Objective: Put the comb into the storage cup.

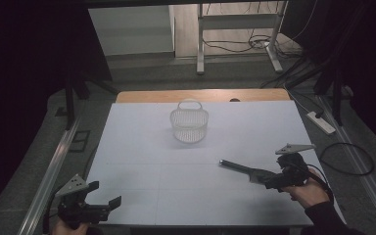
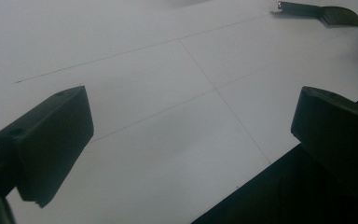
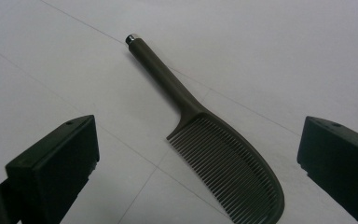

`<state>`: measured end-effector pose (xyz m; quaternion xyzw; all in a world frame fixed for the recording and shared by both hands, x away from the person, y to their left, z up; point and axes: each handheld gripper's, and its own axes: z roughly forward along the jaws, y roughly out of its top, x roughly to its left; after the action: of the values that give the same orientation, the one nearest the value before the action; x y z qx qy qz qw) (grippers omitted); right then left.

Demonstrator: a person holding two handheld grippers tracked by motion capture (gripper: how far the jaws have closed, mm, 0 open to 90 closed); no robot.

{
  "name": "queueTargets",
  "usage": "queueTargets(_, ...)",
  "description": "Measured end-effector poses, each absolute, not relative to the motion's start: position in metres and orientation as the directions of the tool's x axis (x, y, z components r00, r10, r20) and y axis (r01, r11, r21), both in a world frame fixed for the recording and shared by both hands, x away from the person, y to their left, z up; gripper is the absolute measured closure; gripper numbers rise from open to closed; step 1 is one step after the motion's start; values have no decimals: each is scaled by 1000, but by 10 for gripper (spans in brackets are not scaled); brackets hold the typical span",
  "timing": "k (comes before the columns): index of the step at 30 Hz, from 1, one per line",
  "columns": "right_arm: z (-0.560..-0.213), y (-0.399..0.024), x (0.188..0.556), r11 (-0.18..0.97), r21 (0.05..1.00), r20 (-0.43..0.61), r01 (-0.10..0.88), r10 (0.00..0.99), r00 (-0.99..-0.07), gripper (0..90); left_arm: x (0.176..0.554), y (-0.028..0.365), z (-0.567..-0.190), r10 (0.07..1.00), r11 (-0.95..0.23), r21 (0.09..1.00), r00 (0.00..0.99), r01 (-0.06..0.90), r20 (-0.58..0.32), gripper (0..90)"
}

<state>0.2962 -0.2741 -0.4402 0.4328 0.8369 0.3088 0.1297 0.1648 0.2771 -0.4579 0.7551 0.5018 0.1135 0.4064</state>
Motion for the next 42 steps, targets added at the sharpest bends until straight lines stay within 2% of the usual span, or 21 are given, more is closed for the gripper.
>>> queueTargets(42,-443,-214,358,531,536,14,656,771,-636,0,164,277,-458,848,-169,731,475,661,-234,0)
